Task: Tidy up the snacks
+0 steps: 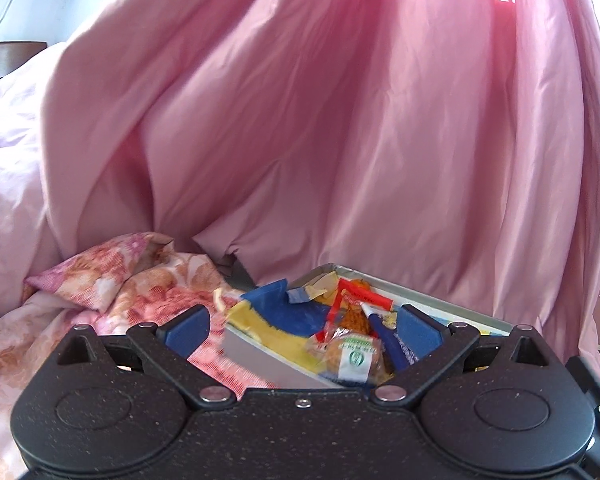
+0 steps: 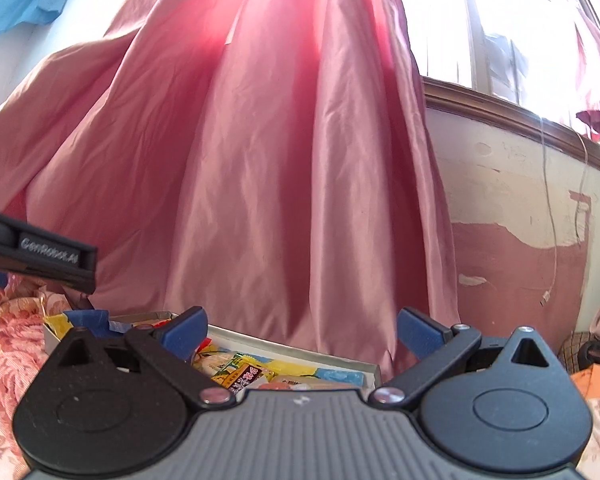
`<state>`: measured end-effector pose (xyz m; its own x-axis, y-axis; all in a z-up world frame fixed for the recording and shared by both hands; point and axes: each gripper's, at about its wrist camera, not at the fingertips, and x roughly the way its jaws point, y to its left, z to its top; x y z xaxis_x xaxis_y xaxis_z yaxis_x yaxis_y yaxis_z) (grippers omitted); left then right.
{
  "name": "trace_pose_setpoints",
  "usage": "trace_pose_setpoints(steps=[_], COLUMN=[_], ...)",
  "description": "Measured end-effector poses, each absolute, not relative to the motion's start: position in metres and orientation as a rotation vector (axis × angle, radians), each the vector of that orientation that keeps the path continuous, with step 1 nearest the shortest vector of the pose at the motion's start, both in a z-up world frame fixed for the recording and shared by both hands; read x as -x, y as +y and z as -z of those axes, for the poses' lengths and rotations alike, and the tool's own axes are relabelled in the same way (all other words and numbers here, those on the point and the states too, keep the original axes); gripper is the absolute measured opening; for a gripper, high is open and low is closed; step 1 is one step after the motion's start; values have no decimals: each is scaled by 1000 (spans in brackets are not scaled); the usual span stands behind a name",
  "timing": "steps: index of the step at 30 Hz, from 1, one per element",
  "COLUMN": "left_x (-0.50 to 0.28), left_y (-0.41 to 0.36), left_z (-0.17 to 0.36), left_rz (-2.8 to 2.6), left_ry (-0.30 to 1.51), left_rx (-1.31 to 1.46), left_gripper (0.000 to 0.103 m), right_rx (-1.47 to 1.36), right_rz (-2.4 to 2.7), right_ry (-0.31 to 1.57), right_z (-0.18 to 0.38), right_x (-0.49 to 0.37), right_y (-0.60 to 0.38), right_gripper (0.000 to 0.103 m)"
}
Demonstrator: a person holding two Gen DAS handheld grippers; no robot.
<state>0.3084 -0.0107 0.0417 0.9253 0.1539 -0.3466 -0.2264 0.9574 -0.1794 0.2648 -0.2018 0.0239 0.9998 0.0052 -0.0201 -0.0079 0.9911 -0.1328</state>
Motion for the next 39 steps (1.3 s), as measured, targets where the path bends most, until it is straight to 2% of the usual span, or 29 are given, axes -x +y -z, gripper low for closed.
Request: trace_pose_setpoints(steps=[26, 39], left_x=[-178, -146], left_y=[19, 18], left_z=[-16, -4], left_rz=[-240, -236], left_ry=[274, 305], left_rx=[220, 214], left_gripper=[100, 100], right_rx=[54, 70], right_rz=[-41, -29], right_ry=[-4, -2], right_z=[-27, -23], right_x=[-167, -134], right_y=[-189, -190], right_gripper=[103, 103])
